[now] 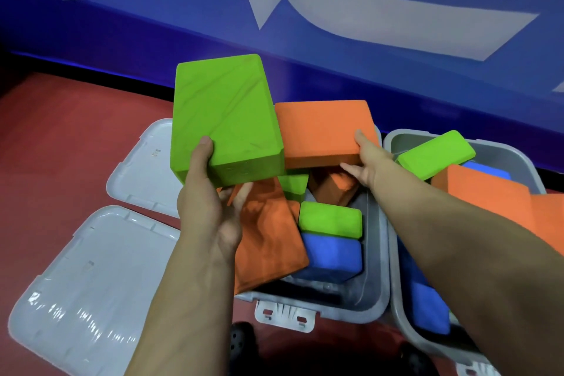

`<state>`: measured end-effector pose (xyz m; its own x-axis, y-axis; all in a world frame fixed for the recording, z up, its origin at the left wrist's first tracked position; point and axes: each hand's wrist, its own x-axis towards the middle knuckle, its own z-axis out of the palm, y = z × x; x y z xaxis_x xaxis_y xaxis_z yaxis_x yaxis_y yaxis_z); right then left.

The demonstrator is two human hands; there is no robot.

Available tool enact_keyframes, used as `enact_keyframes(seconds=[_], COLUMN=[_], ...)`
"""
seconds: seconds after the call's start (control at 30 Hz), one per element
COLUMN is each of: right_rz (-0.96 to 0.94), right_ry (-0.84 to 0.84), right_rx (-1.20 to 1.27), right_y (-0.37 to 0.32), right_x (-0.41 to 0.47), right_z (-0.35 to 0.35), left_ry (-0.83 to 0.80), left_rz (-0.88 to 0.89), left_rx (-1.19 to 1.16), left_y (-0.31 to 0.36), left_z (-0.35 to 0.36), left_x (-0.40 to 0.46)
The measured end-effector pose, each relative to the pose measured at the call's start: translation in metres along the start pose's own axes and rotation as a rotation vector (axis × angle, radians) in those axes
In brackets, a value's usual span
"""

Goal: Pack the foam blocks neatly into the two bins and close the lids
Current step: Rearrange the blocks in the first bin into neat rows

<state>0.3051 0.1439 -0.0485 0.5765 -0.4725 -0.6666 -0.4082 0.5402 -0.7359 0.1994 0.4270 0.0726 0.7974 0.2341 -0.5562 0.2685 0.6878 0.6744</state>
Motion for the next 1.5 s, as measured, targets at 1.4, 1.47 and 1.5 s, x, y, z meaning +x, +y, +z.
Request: enact_keyframes(seconds=[1.4, 1.47, 1.5], right_rz=[-0.185, -0.173, -0.187], right_ry=[-0.825, -0.814, -0.792], right_rx=[-1.657, -1.718, -1.731], right_y=[0.074, 0.072, 0.072], right_x=[0.025, 0.021, 0.021], right_z=[-0.05, -0.043, -0.038], left_ry=[-0.037, -0.028, -0.023], left_rz=[-0.011, -0.011, -0.01], left_rx=[0.077, 0.067, 0.065], left_y=[-0.024, -0.024, -0.024], left_z=[0.015, 0.014, 0.014], left_x=[-0.004, -0.004, -0.004])
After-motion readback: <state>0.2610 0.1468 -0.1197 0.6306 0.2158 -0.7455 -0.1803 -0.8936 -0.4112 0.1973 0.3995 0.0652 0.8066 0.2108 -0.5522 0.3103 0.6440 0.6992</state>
